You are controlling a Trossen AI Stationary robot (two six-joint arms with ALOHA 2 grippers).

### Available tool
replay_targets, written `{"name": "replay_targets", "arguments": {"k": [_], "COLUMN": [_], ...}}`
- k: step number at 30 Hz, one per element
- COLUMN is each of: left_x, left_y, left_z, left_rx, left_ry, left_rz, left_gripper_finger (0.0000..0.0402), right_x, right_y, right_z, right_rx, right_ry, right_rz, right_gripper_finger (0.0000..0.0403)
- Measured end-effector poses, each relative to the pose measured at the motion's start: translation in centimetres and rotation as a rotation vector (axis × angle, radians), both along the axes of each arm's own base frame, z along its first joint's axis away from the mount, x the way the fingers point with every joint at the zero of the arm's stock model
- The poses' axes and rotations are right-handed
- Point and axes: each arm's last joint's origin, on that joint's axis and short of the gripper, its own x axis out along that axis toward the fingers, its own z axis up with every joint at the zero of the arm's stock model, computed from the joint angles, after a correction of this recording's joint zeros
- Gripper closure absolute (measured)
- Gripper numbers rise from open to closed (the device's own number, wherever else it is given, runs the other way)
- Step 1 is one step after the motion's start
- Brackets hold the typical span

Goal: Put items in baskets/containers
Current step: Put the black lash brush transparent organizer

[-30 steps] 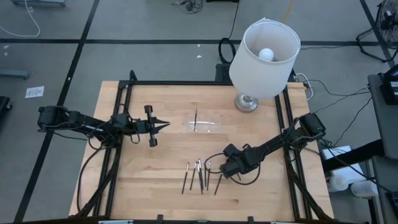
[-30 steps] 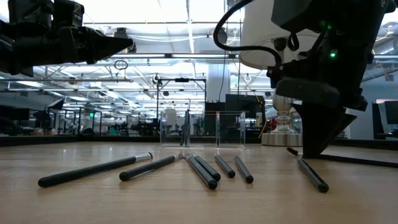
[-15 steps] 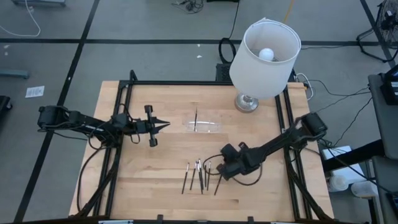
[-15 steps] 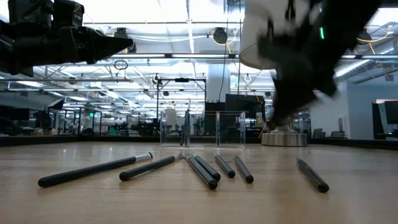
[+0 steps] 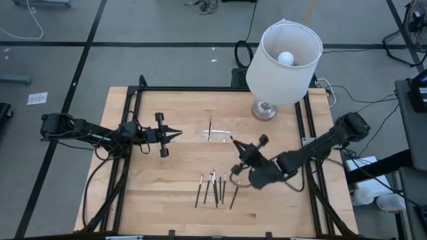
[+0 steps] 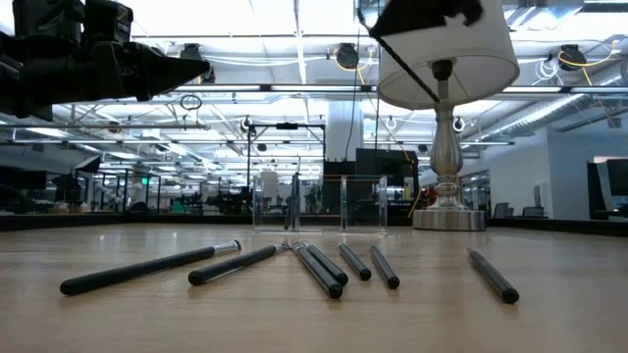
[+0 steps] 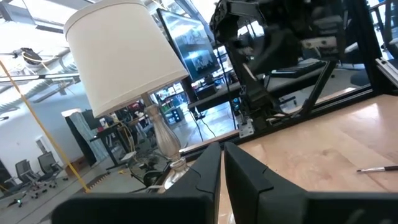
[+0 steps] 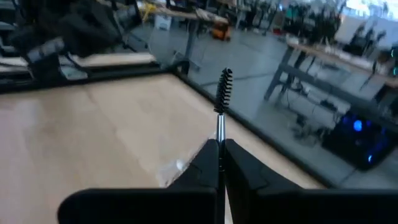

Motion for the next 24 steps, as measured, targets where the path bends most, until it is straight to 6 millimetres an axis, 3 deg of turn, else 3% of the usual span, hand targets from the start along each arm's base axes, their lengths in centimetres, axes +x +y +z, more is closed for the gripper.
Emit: {"name": "replay_targets", "arguments": {"k": [4,7,12,16,24], "left_x": [0.0,0.0,0.0,0.0,0.0], "left_y": [0.0,0.0,0.0,0.0,0.0], "left_z": [0.0,0.0,0.1,0.1,0.2], "left_rx": [0.006,0.008,0.008,0.008,0.012], "left_ry": [0.0,-0.003,-0.006,-0.006,-0.017], "left_rz": [0.002,0.002,0.002,0.002,0.004], "left_gripper_finger": [0.0371,0.0371,0.0371,0.0371,0.0371], "right_x": [1.9,2.3,0.1,-1.5,-1.1], "right_y": [-2.0,-4.0,-8.1,-11.0,-12.1], "right_z": [0.6,0.1,-2.6,-4.9,-7.5], "right_rx": [-0.049,-0.112,-0.174,-0.091,-0.039], "right_ry": [0.002,-0.098,-0.32,-0.425,-0.389], "right_rz": [0.145,0.262,0.268,0.255,0.175], "right_gripper_finger": [0.0403,0.0403,0.0403,0.0403,0.0403]}}
